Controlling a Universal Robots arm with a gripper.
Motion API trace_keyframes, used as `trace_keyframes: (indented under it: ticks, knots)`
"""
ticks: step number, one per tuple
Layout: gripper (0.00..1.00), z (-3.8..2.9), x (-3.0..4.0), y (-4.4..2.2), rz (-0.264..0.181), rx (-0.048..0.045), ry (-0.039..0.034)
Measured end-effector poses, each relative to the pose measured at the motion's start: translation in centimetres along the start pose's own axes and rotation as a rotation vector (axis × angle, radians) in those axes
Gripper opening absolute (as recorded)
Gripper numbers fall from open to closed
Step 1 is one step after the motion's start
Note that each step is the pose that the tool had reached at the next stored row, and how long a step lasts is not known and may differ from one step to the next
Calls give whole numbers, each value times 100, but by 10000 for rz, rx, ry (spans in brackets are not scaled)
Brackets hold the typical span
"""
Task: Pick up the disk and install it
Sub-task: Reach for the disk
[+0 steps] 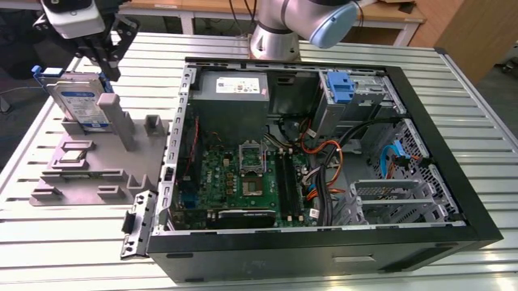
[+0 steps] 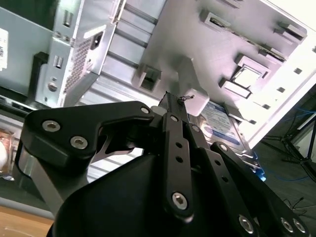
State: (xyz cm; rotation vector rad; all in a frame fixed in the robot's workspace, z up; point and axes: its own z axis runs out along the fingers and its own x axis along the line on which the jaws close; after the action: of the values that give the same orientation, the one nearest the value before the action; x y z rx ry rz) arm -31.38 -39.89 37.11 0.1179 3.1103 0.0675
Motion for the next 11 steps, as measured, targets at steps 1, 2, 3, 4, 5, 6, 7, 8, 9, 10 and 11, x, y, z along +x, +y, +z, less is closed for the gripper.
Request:
trace_keyframes:
  ticks: [1,2,3,4,5,6,7,8,9,10,11]
  knots:
    - [10,8,37,-3,0,-1,-1]
    - [10,16,75,-7,0,-1,-1]
    - [10,24,111,-10,-1,-2,-2]
    - [10,31,147,-13,-1,-2,-2]
    - [10,37,181,-16,-1,-1,-1]
    - [10,44,217,-19,-1,0,-1]
    - [10,51,252,-21,0,1,-1]
    - [10,58,286,-24,0,0,-2]
    - [10,64,319,-27,0,0,-2]
    - [10,70,351,-30,0,0,-2]
    - [10,76,382,-32,0,0,-1]
